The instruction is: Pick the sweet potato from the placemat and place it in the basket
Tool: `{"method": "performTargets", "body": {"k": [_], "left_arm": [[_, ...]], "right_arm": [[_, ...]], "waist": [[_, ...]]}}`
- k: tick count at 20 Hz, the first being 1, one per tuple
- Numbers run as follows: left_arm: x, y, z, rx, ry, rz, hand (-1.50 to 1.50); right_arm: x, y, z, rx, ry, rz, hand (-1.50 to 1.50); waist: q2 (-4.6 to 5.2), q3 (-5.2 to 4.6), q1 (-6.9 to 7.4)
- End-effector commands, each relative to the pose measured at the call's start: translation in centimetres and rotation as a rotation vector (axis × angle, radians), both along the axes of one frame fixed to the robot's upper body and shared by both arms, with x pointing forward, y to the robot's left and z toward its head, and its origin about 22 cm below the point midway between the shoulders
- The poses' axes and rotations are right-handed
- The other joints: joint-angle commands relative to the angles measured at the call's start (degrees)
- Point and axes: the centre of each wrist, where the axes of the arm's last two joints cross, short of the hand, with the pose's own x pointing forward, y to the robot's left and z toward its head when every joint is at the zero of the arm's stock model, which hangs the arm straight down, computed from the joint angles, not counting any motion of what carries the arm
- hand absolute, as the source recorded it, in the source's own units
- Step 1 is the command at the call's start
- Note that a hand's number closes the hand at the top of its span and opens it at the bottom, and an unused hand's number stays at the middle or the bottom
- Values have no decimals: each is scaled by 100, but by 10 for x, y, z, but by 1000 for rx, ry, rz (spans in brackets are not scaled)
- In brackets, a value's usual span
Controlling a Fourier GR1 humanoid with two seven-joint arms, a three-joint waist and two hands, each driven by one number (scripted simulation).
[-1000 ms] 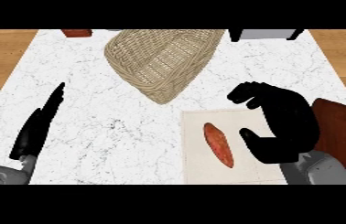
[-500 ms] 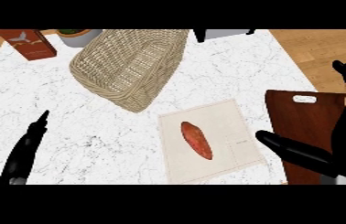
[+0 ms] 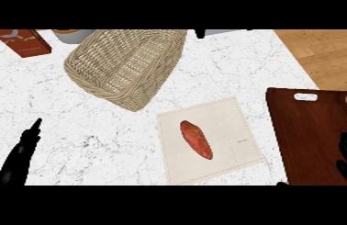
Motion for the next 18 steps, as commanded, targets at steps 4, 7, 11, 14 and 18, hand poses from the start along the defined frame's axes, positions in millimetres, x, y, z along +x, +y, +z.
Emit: {"method": "performTargets", "body": {"k": [4, 7, 11, 14, 18], "left_arm": [[-1, -12, 1, 0, -14, -61, 0], [3, -10, 8, -13, -30, -89, 0], [25, -26, 14, -24, -44, -141, 0], [23, -52, 8, -7, -50, -172, 0], [45, -65, 15, -12, -49, -190, 0]], "right_arm": [[-88, 23, -21, -226, 56, -66, -150], [-122, 42, -37, -256, 63, -176, -150], [-158, 69, -62, -269, 107, -252, -150], [-174, 83, -66, -261, 119, -292, -150], [-168, 92, -87, -218, 107, -293, -150]], "waist": [[100, 21, 396], [130, 29, 606], [191, 36, 831], [215, 37, 1048], [240, 37, 1148]]}}
